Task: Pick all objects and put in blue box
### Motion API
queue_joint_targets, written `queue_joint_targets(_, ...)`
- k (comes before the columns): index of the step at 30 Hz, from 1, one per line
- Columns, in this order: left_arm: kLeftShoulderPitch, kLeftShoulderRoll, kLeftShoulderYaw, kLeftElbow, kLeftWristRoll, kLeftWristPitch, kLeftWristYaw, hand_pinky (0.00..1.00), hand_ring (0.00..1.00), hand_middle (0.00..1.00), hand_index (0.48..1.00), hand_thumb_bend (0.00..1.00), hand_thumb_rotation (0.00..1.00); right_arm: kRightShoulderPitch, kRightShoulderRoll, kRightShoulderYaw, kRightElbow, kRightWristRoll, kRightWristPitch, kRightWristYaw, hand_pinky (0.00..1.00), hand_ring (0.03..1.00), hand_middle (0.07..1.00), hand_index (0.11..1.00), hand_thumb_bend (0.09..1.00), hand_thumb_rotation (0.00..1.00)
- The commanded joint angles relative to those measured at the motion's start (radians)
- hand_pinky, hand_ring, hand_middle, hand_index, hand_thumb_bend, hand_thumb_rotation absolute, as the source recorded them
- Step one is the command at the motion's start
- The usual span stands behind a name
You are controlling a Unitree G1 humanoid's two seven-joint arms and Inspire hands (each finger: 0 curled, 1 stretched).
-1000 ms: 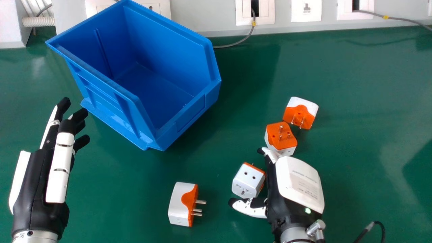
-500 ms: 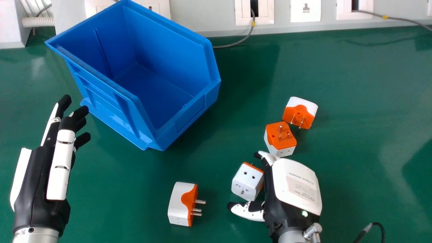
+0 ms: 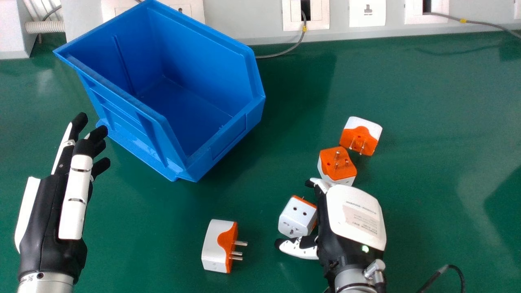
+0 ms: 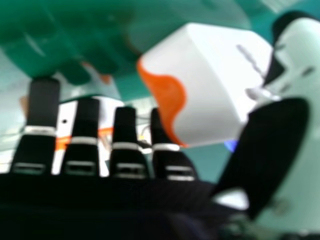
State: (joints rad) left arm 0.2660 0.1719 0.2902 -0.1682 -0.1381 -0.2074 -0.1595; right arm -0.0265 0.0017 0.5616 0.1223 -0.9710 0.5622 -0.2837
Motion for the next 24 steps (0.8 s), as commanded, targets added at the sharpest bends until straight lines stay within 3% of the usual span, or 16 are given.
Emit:
queue_joint_targets(1, -0.01, 0.001, 0.0, -0.015, -0.001, -0.013, 0.006, 0.9, 0.94, 0.92, 0.963, 0.43, 1.0, 0.0, 0.001, 0.007, 0.025, 0.023, 0.002, 0.041, 0.66, 0.768, 0.818, 0.777, 0.612, 0.3)
queue_joint_targets(10, -0.011, 0.003, -0.003, -0.014, -0.001, -0.012, 0.012, 0.9, 0.93, 0.92, 0.963, 0.43, 1.0, -0.009, -0.011, 0.032, 0.03, -0.002, 0.03, 0.092, 0.66, 0.77, 0.816, 0.776, 0.608, 0.29)
queue_joint_targets(24, -0.015, 0.008, -0.009, -0.031, 0.007, 0.008, 0.018, 0.9, 0.94, 0.93, 0.975, 0.43, 1.0, 0.0, -0.02, 0.101, 0.06, -0.077, 0.068, 0.099, 0.66, 0.767, 0.813, 0.772, 0.607, 0.27)
